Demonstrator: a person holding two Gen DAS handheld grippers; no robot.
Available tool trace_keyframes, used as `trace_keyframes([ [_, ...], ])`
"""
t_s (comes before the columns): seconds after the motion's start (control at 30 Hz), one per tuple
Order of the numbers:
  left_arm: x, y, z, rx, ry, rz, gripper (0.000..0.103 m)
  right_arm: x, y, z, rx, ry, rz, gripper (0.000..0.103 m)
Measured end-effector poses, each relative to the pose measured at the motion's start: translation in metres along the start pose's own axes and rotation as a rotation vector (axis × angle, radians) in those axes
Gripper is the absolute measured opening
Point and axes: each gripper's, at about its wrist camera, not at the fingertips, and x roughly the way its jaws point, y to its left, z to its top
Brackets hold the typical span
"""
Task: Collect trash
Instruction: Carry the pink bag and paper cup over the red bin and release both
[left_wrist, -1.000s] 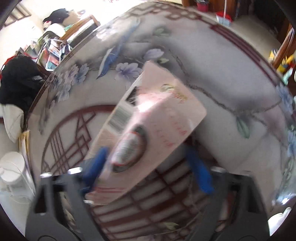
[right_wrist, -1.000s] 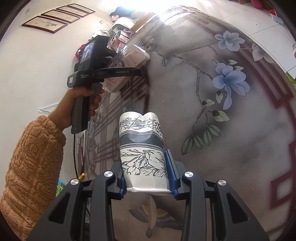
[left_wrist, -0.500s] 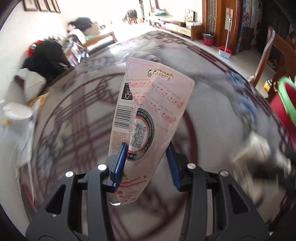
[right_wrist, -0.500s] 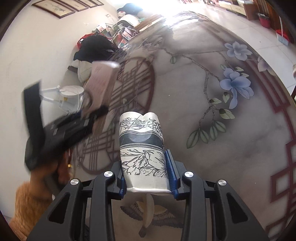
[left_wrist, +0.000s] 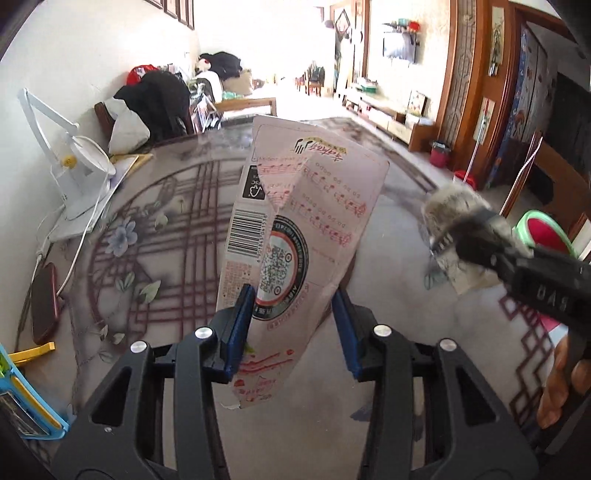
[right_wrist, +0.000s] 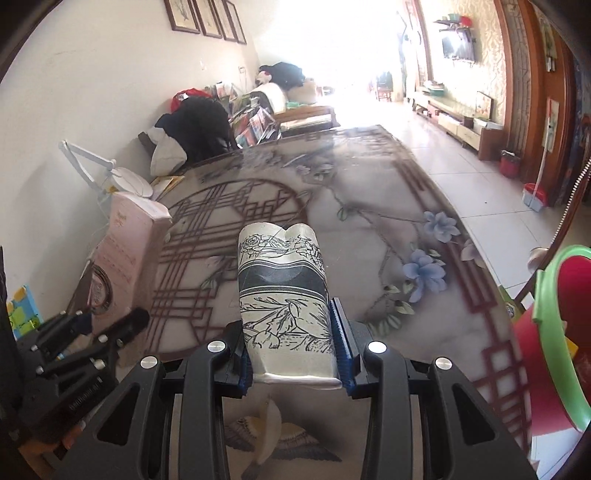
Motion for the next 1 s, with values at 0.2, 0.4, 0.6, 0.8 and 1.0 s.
trace_keyframes([
  [0.2,-0.004,0.008,0.0,-0.026,-0.007,-0.01,0.042,-0.007,-0.02,-0.018,0.083,0.032,-0.044,0.034],
  [0.4,-0.008,0.005,-0.001,-0.023,-0.017,-0.017,0.042,-0.025,-0.03,-0.037,0.106,0.038,-0.068,0.034],
  [0.6,-0.01,0.003,-0.003,-0.012,-0.021,-0.02,0.042,-0.037,-0.036,-0.046,0.135,0.038,-0.076,0.034],
  [0.8,-0.007,-0.001,-0.006,0.01,-0.007,-0.015,0.042,-0.057,-0.042,-0.047,0.151,0.007,-0.08,0.034],
  [1.0,-0.019,-0.026,-0.007,0.048,-0.019,-0.023,0.042,-0.077,-0.056,-0.047,0.181,-0.02,-0.085,0.034],
])
